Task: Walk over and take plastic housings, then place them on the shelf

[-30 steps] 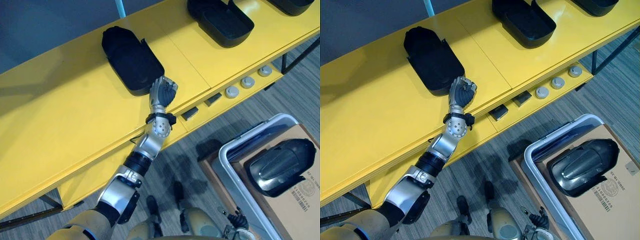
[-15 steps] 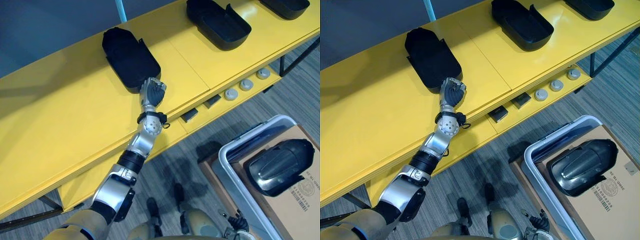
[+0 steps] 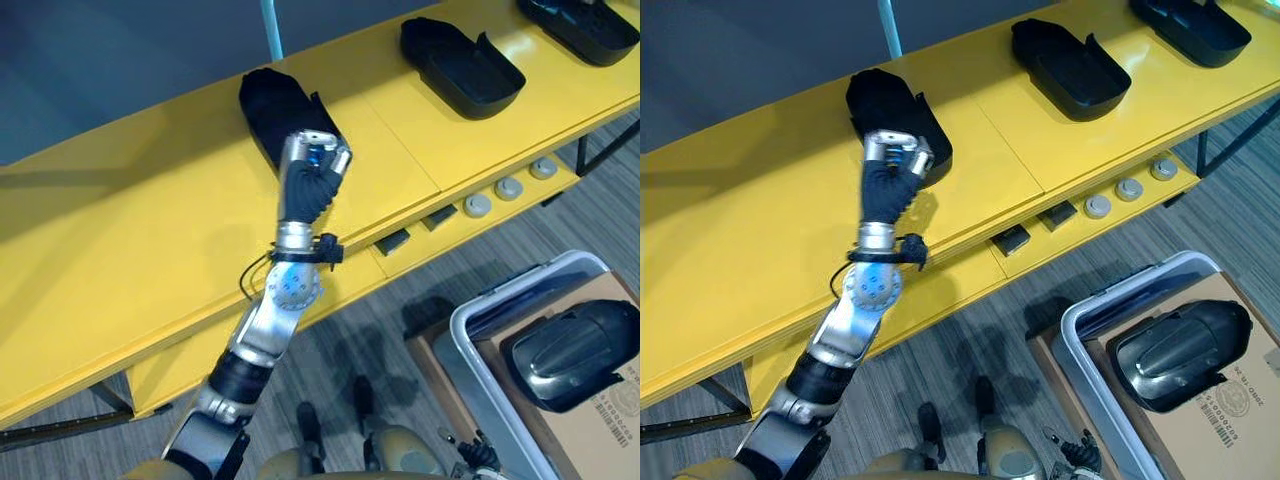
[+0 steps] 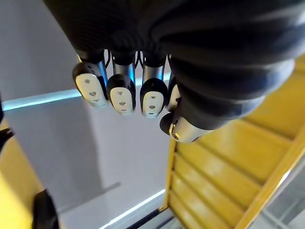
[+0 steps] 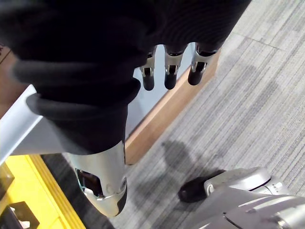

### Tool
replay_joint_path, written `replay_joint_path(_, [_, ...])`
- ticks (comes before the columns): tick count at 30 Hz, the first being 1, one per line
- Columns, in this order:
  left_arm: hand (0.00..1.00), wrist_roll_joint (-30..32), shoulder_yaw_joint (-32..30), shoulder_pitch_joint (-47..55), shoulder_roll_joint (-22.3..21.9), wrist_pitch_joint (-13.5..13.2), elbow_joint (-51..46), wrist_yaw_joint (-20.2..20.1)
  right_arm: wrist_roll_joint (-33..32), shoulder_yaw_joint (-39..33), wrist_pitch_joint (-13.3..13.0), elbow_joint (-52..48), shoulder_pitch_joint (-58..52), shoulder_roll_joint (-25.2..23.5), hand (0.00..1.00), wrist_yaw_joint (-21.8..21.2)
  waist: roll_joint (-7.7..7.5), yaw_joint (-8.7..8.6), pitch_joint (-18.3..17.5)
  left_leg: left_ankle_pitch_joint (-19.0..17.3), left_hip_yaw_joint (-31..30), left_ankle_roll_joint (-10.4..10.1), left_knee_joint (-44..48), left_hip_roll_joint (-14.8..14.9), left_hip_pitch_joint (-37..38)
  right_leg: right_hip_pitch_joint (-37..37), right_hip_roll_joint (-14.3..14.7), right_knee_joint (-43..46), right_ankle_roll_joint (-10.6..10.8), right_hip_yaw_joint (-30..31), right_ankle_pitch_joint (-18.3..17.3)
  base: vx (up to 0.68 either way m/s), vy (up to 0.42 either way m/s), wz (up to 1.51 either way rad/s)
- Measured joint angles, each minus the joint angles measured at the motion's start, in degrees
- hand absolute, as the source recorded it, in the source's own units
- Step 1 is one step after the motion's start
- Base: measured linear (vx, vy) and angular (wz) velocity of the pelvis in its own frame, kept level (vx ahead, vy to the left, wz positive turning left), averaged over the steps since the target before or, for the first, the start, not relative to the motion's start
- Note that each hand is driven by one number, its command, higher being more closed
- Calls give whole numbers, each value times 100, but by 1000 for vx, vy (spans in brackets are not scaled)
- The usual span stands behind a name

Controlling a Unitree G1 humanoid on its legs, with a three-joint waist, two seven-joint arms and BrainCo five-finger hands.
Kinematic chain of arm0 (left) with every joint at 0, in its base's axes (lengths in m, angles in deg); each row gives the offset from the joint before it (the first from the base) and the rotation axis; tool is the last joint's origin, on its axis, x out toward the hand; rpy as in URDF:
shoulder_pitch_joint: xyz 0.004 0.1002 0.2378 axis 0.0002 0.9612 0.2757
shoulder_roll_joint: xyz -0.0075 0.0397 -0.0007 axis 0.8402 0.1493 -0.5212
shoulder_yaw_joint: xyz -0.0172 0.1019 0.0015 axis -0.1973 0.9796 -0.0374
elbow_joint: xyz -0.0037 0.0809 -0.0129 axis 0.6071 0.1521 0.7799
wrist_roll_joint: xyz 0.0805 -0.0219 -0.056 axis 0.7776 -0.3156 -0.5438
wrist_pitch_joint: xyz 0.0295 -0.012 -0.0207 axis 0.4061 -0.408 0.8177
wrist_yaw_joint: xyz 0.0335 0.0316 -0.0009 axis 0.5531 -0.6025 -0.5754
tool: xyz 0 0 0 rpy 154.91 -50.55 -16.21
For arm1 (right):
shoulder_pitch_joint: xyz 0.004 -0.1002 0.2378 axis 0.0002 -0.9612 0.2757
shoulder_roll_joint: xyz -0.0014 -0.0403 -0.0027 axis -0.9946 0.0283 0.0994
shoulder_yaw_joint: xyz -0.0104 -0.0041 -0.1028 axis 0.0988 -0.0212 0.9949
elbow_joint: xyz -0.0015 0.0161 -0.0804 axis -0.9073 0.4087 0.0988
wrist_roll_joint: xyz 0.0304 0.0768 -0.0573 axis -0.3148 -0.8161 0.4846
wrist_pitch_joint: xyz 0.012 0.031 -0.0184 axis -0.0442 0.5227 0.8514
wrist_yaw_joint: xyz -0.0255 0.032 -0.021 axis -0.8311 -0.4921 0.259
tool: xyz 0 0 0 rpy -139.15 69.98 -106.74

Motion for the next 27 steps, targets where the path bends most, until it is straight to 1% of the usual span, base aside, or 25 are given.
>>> replay_joint_path(1, [100,-57,-191,158,48,-93,-125,10,0,0,4,52,11,22,0,-33,12,30,-8,6,-41,1,0,-4,19,33,-5,-4,-1,-34,-3,-2,14,15])
replay_joint_path(2, [100,-91,-342,263,74,-128,-197,13,0,0,5,86,20,32,0,-65,16,48,-15,11,-65,1,-2,-3,36,56,-5,-4,0,-57,-7,1,17,17])
replay_joint_path(3, [100,-205,-649,473,100,-203,-279,33,2,6,18,118,24,50,0,-101,15,111,-21,15,-105,0,-1,-1,77,114,-6,-5,4,-105,-17,2,15,17])
replay_joint_path(6, [100,-432,-1557,1214,15,-246,-372,264,3,-7,38,219,29,56,0,-103,-6,165,-108,30,-242,-6,-2,-2,101,194,-14,-10,-9,-239,-40,10,18,23])
replay_joint_path(7, [100,-455,-1800,1450,-105,-261,-370,305,0,-17,40,267,36,52,0,-103,-20,182,-120,31,-273,-7,-3,-2,135,250,-16,-20,-11,-280,-45,18,22,19])
replay_joint_path(8, [100,-509,-1917,1597,-199,-264,-367,362,0,-19,40,300,36,51,0,-103,-31,210,-132,31,-294,-7,-4,-2,155,285,-17,-23,-16,-299,-52,6,22,17])
replay_joint_path(9, [100,-609,-2038,1799,-348,-275,-339,413,0,-26,43,328,13,50,0,-103,-50,287,-149,30,-330,-6,-8,-5,167,345,-19,-23,-26,-329,-70,-3,29,23])
replay_joint_path(11, [100,-834,-2263,2334,-644,-310,-144,497,-1,-28,59,344,-21,16,0,-100,-134,360,-279,28,-474,-8,-7,-6,189,423,-38,10,-13,-488,-154,7,33,37])
replay_joint_path(12, [100,-898,-2304,2461,-681,-309,-38,497,-2,-27,70,311,-23,-12,0,-99,-165,379,-300,24,-497,-12,-4,-4,199,450,-42,15,-13,-529,-166,9,30,30])
replay_joint_path(13, [100,-976,-2373,2689,-766,-285,212,493,-3,-15,90,251,-24,-52,0,-98,-230,455,-392,-10,-513,-10,-6,4,196,456,-44,26,-17,-572,-181,2,27,19])
replay_joint_path(14, [100,-1084,-2390,2875,-845,-196,476,477,-2,1,105,140,-25,-93,0,-97,-283,508,-463,-32,-511,14,1,12,197,478,-47,30,-14,-614,-193,0,33,14])
replay_joint_path(15, [100,-1117,-2441,2961,-880,-165,655,459,-3,8,108,61,-25,-126,0,-96,-304,534,-498,-36,-495,21,9,14,207,491,-48,33,-13,-629,-198,6,28,5])
replay_joint_path(16, [100,-1172,-2522,3067,-964,-100,1084,354,-3,124,125,-114,-22,-153,0,-95,-329,617,-522,-57,-418,48,18,29,267,543,-50,40,-9,-626,-213,2,32,-3])
replay_joint_path(17, [100,-1240,-2590,3119,-1035,-16,1451,246,-2,227,141,-226,-8,-155,0,-98,-341,639,-551,-71,-356,66,34,37,289,557,-56,70,-17,-623,-241,3,32,-4])
replay_joint_path(18, [100,-1370,-2679,3200,-1098,138,2082,32,-2,378,162,-467,6,-186,0,-99,-346,633,-577,-112,-248,113,117,56,291,556,-78,162,16,-640,-331,2,37,0])
replay_joint_path(19, [100,-1426,-2701,3214,-1113,201,2348,-60,-2,392,173,-552,11,-211,0,-101,-346,633,-579,-124,-181,124,149,68,294,556,-85,197,12,-643,-345,5,38,4])
replay_joint_path(20, [100,-1456,-2734,3209,-1124,343,2907,-266,-2,391,216,-681,24,-264,0,-101,-345,628,-587,-125,-165,123,153,69,324,577,-95,225,39,-653,-364,6,32,1])
replay_joint_path(21, [100,-1462,-2737,3205,-1123,386,3181,-358,-2,390,239,-727,32,-287,0,-101,-348,629,-590,-126,-153,123,148,69,343,593,-98,225,41,-651,-366,12,36,0])
replay_joint_path(24, [100,-1574,-2724,3137,-1105,564,4679,-774,-2,376,301,-808,42,-393,0,-101,-368,625,-693,-164,-36,91,135,71,390,625,-113,218,99,-622,-408,22,37,-5])
replay_joint_path(25, [100,-1575,-2701,3107,-1089,582,4962,-814,-1,375,309,-807,42,-398,0,-101,-367,623,-721,-170,-9,88,133,73,393,624,-115,216,98,-614,-411,39,35,-8])
replay_joint_path(27, [100,-1566,-2646,2914,-1031,640,5975,-987,-1,316,328,-734,88,-404,0,-100,-365,624,-751,-186,86,81,98,73,432,618,-113,205,103,-530,-419,40,32,-16])
